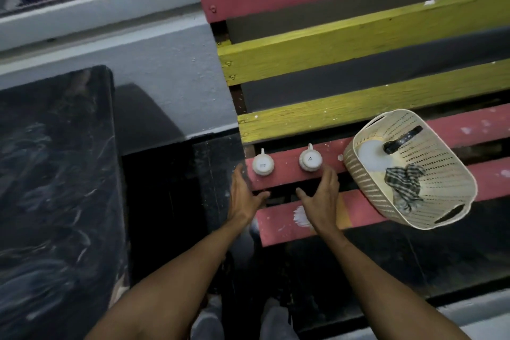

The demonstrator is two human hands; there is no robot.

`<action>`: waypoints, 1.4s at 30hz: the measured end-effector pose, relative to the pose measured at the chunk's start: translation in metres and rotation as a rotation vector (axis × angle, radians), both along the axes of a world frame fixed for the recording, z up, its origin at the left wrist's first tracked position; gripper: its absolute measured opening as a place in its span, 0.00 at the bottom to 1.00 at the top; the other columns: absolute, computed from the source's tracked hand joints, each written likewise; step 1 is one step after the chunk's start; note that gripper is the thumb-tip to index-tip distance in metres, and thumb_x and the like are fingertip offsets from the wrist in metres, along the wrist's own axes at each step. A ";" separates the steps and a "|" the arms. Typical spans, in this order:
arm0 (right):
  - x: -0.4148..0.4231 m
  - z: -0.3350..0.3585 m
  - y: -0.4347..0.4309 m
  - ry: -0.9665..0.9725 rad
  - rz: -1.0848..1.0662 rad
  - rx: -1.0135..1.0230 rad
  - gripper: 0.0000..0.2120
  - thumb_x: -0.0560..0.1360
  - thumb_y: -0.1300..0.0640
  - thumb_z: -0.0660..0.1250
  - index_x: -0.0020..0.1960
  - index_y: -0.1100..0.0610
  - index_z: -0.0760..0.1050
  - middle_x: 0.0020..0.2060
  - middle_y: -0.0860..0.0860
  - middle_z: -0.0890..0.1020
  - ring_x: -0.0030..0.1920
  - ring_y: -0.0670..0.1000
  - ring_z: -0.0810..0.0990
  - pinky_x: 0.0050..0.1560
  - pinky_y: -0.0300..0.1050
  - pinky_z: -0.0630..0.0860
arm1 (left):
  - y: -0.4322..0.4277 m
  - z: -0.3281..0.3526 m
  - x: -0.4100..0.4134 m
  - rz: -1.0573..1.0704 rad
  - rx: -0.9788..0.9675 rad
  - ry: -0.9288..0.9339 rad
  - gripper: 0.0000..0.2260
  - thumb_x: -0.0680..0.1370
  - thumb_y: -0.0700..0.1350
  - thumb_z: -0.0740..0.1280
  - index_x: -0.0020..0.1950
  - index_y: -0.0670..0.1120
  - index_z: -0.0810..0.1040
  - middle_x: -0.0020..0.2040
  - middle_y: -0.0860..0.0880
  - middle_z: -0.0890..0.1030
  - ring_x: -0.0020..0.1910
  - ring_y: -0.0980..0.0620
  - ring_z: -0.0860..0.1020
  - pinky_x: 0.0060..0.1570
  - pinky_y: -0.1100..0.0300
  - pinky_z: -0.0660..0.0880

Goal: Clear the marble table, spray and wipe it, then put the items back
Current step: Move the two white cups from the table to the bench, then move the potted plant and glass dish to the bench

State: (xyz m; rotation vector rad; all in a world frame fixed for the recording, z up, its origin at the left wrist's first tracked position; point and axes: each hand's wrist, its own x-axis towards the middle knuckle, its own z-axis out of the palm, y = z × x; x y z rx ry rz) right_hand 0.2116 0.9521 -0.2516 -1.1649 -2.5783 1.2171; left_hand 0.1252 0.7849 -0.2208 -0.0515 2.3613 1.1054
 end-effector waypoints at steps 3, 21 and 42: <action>0.009 0.048 -0.039 -0.024 -0.033 0.046 0.40 0.70 0.58 0.77 0.76 0.59 0.61 0.75 0.57 0.64 0.75 0.59 0.63 0.75 0.57 0.63 | -0.029 0.044 0.008 -0.032 -0.023 0.003 0.45 0.69 0.42 0.81 0.79 0.42 0.59 0.77 0.42 0.66 0.75 0.43 0.67 0.75 0.48 0.67; -0.016 0.238 -0.386 0.301 0.322 0.067 0.16 0.72 0.65 0.72 0.60 0.61 0.78 0.61 0.56 0.75 0.63 0.56 0.76 0.67 0.49 0.71 | -0.394 0.219 0.030 0.199 0.202 0.346 0.24 0.76 0.42 0.74 0.70 0.48 0.73 0.67 0.49 0.78 0.58 0.49 0.80 0.59 0.55 0.79; -0.095 0.247 -0.675 0.205 0.656 -0.162 0.17 0.74 0.63 0.73 0.62 0.58 0.78 0.58 0.52 0.80 0.58 0.51 0.79 0.62 0.45 0.76 | -0.693 0.240 -0.065 0.378 0.053 0.340 0.20 0.76 0.38 0.74 0.67 0.44 0.76 0.59 0.44 0.82 0.56 0.46 0.81 0.59 0.50 0.79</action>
